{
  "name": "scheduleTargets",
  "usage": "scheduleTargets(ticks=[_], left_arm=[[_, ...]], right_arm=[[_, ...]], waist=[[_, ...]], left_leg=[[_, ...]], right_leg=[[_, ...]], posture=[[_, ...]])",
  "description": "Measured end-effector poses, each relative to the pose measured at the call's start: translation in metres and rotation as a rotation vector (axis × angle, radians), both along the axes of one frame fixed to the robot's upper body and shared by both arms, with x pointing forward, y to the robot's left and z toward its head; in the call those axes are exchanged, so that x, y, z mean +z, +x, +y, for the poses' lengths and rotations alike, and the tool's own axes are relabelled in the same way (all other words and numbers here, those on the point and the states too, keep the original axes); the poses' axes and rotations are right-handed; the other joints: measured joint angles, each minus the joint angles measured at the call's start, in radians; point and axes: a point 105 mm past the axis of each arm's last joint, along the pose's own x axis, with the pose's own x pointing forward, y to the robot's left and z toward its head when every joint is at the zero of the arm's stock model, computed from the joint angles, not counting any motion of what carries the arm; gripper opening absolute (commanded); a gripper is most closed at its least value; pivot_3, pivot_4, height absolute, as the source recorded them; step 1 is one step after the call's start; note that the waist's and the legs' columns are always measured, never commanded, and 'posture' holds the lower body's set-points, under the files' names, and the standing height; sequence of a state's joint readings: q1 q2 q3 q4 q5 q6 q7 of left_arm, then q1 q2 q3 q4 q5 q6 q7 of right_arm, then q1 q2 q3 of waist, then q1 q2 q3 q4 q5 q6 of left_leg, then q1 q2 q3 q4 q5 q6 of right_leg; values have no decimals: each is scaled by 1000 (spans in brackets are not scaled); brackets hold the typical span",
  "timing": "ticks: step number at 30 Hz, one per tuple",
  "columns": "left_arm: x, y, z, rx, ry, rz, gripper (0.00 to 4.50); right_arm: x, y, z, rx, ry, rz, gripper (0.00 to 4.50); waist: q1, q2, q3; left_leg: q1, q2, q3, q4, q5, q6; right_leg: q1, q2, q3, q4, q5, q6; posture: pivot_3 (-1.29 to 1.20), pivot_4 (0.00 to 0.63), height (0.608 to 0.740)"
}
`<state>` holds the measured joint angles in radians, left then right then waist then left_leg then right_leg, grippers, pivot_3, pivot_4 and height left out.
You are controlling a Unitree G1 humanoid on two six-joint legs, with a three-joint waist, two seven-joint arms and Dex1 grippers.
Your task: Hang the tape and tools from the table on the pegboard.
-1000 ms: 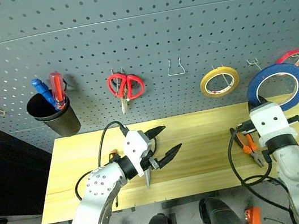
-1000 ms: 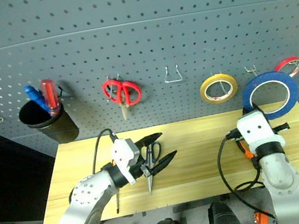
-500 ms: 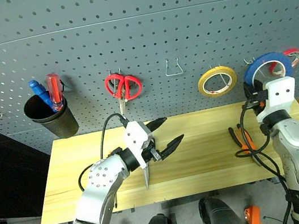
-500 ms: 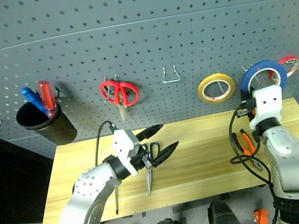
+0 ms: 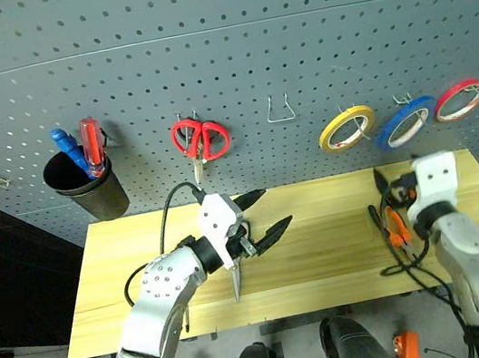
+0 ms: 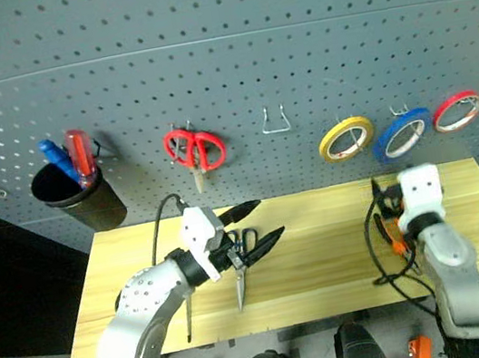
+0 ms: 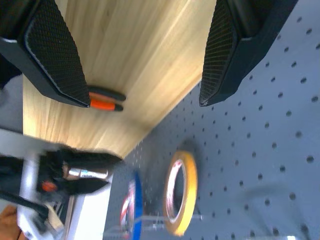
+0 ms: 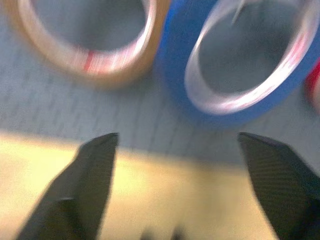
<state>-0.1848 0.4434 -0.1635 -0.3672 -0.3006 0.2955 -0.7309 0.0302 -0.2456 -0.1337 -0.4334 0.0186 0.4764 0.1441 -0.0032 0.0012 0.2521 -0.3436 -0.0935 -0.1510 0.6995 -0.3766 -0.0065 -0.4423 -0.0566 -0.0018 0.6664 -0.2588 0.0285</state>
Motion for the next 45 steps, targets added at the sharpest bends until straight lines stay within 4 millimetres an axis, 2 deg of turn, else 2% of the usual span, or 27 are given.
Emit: scheduleTargets(ticks=[3, 6, 10, 16, 24, 32, 35, 40, 41, 45], left_arm=[[-18, 5, 15, -16, 109, 46, 3694], [-27, 8, 24, -42, 163, 74, 3694], [-27, 6, 18, -91, 172, 64, 3694], [-37, -6, 12, -139, 183, 90, 3694], [-37, -13, 7, -157, 180, 88, 3694], [-38, -13, 7, -154, 182, 95, 3694], [-38, -13, 7, -154, 182, 95, 3694], [-38, -12, 7, -153, 182, 95, 3694], [-38, -12, 7, -153, 182, 95, 3694], [-38, -13, 7, -153, 181, 95, 3694]], right_arm=[[-16, -11, -3, -50, 27, 131, 4479], [-26, -10, -9, -91, 31, 259, 4479], [-39, -4, -16, -85, 86, 404, 4479], [-75, -4, -28, -85, 136, 610, 4479], [-89, 9, -25, -32, 125, 652, 4479], [-100, 15, -33, 12, 96, 710, 4479], [-100, 16, -40, 22, 74, 719, 3935], [-102, 21, -45, 48, 55, 708, 2302], [-103, 21, -45, 56, 52, 708, 2178], [-105, 24, -44, 75, 54, 703, 2178]], waist=[[-3, 1, -2], [-2, 1, -2], [-3, 1, -2], [-2, 1, -2], [-2, 0, -3], [1, -2, -4], [1, -3, -5], [1, -7, -7], [1, -8, -7], [1, -13, -10]], left_leg=[[2, 0, 2, 1, 1, -1], [2, 0, 3, 3, 1, -1], [3, 0, 3, 3, 1, -1], [3, 0, 6, 2, 1, -1], [6, 0, 12, 2, 1, -1], [7, 0, 14, 2, 1, -1], [7, 1, 14, 2, 1, -1], [8, 1, 14, 2, 1, -1], [8, 1, 14, 2, 1, -1], [10, 1, 15, 2, 1, -1]], right_leg=[[0, 0, 2, 2, 2, -1], [0, 0, 3, 5, 2, -1], [0, 1, 4, 6, 2, -1], [-1, 1, 6, 6, 2, -1], [-1, 1, 11, 10, 2, -1], [-1, 1, 12, 10, 2, -1], [-1, 1, 13, 10, 2, -1], [-1, 1, 13, 10, 2, -1], [-1, 1, 13, 10, 2, -1], [1, 2, 14, 11, 2, -1]], posture=[[10, 235, 740], [3, 236, 740], [10, 233, 740], [26, 230, 740], [42, 227, 740], [49, 223, 740], [49, 222, 740], [48, 222, 740], [48, 222, 740], [45, 220, 740]])
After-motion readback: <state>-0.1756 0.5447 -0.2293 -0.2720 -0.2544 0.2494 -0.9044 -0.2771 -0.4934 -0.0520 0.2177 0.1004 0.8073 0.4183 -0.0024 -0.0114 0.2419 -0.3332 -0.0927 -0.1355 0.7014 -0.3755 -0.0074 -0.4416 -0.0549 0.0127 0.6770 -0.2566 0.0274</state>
